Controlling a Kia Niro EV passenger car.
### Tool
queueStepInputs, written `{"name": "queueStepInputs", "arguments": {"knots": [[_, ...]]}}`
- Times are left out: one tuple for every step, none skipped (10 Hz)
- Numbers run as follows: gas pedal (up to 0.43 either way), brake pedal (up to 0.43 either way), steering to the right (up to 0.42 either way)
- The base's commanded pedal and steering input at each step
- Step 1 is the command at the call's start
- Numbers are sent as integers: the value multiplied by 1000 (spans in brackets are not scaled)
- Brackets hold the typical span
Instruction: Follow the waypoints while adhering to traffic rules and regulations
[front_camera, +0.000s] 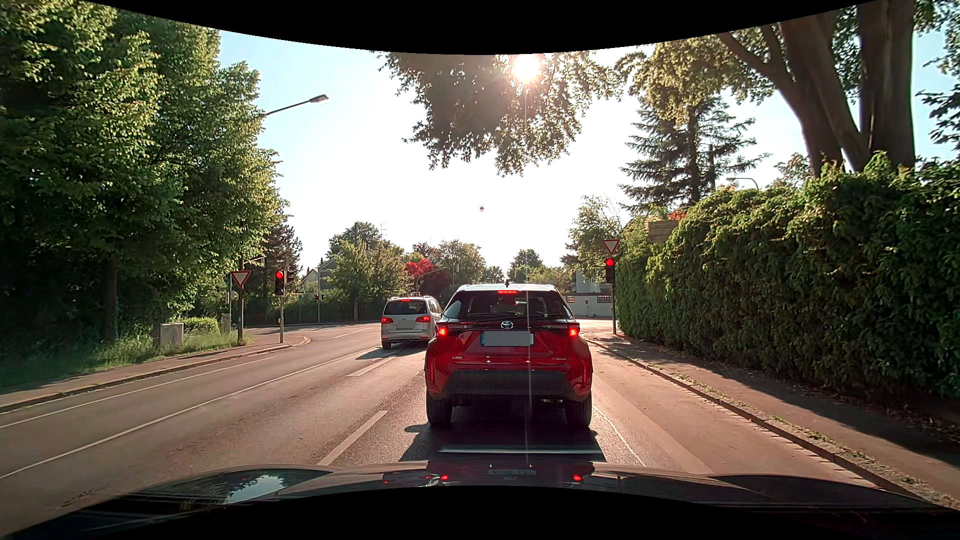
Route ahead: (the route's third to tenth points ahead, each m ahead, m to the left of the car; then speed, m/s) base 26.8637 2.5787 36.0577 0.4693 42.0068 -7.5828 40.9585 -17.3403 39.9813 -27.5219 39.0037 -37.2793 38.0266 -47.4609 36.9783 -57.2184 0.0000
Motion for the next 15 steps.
{"name": "queueStepInputs", "arguments": {"knots": [[0, 250, -7], [0, 250, -6], [0, 250, -7], [0, 250, -7], [0, 250, -7], [0, 256, -7], [0, 250, -6], [0, 250, -7], [0, 256, -7], [0, 250, -7], [0, 250, -7], [0, 250, -7], [0, 256, -7], [0, 250, -7], [0, 250, -7]]}}
